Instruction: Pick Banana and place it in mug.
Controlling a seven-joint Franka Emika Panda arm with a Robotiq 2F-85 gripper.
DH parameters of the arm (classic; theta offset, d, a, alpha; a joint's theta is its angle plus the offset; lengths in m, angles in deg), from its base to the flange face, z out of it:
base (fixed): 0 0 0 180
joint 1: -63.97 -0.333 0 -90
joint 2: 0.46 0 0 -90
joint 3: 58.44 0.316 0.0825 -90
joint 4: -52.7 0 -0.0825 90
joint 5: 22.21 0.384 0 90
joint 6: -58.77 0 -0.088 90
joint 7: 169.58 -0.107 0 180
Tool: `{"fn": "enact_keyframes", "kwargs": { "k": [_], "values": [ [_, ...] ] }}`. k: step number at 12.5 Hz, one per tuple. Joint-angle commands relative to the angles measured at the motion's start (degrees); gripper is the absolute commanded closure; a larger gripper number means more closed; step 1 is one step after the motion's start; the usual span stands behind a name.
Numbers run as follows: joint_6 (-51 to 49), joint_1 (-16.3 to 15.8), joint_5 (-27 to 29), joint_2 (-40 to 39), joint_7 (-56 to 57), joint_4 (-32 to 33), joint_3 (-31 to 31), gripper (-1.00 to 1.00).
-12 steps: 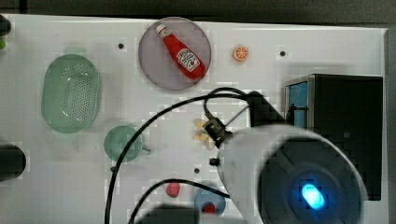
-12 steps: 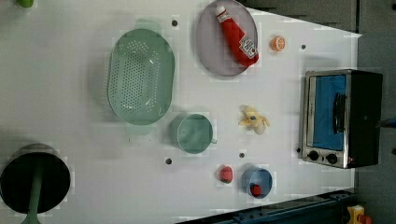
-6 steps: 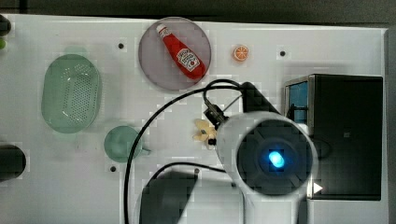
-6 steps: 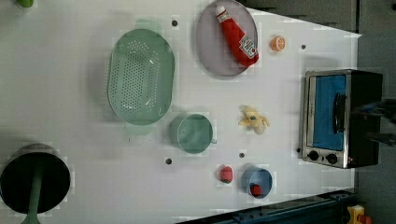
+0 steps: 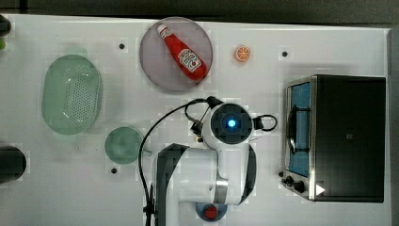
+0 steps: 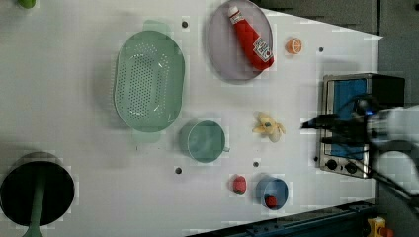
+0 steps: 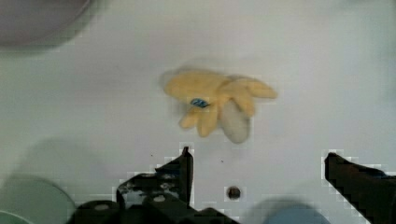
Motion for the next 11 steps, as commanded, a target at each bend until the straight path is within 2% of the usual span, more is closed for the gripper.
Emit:
{"fn": "enact_keyframes", "kwargs": {
  "k": [1,4,7,11],
  "values": [
    [7.30,0.63,-0.42,-2.84,18.21,1.73,-0.53,-1.00],
    [14.76,0.64,-0.42,-9.76,25.32,2.50,-0.58,-1.00],
    [22.61,0.59,-0.42,-16.00,25.31,2.72,-0.37,-1.00],
    [26.28,0.48,-0.40,-20.88,25.19,2.91,0.05,-1.00]
  ]
}}
